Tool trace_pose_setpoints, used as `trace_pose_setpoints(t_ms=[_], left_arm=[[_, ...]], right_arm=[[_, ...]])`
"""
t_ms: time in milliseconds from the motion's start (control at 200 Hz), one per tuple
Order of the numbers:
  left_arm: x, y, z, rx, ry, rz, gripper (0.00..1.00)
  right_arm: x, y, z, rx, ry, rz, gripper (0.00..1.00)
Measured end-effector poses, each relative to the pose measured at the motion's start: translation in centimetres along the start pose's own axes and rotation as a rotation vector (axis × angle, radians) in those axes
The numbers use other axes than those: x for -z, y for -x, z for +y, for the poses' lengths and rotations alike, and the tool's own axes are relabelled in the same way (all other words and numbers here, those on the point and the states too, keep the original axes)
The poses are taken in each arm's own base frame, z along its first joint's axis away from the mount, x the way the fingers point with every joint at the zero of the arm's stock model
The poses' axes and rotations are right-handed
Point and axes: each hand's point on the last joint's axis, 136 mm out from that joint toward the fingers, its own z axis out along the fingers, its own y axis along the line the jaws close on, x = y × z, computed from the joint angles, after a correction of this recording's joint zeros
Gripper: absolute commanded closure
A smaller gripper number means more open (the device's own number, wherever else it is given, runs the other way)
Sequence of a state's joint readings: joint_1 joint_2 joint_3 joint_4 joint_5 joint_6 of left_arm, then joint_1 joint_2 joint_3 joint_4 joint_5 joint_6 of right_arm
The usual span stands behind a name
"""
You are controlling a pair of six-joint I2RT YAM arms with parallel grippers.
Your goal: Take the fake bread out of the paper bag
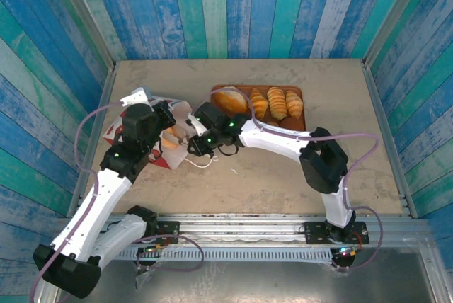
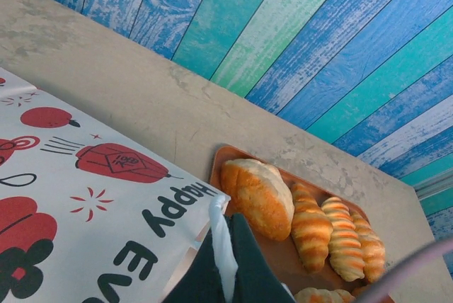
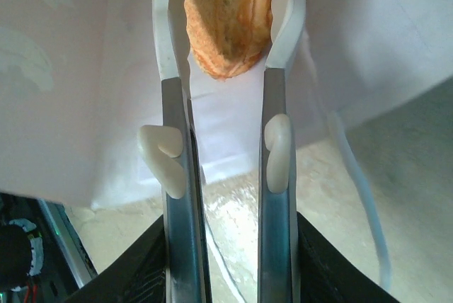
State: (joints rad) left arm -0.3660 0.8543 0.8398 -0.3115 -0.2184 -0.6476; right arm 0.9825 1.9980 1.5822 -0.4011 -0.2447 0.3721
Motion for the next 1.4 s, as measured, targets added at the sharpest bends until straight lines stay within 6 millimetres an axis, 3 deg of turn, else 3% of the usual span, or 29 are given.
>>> trace_pose_setpoints(t_ms=[341, 696, 862, 967, 1157, 1267, 1402], left_arm=[[0.0, 0.0, -0.2, 0.0, -0.008, 0.003, 1.0], [-0.2, -0.4, -0.4, -0.001, -0.021, 0.022, 1.0], [-0.2, -0.5, -0.5, -0.002, -0.025, 0.024, 1.0], [-0.2, -0.5, -0.5, -0.001, -0.026, 0.025, 1.0], [-0.2, -0.5, -0.5, -0.002, -0.028, 0.027, 1.0], [-0.2, -0.6, -0.6, -0.002, -0.034, 0.03, 1.0], [-0.2, -0.7, -0.8, -0.003, -0.046, 0.04, 1.0]], right_arm=[[1.9, -1.2, -1.9, 0.128, -0.153, -0.015, 0.55], [0.8, -5.3, 0.8, 0.417, -0.156, 0.093, 0.53], [1.1, -7.0, -0.2, 0.411, -0.164, 0.123, 0.53], [2.4, -6.2, -0.7, 0.356, -0.165, 0.081, 0.5], [4.2, -2.5, -2.3, 0.168, -0.082, -0.035, 0.47], [3.7, -1.7, -4.0, 0.06, -0.035, -0.038, 0.45], [1.7, -1.7, -4.3, -0.019, 0.029, 0.004, 0.45]])
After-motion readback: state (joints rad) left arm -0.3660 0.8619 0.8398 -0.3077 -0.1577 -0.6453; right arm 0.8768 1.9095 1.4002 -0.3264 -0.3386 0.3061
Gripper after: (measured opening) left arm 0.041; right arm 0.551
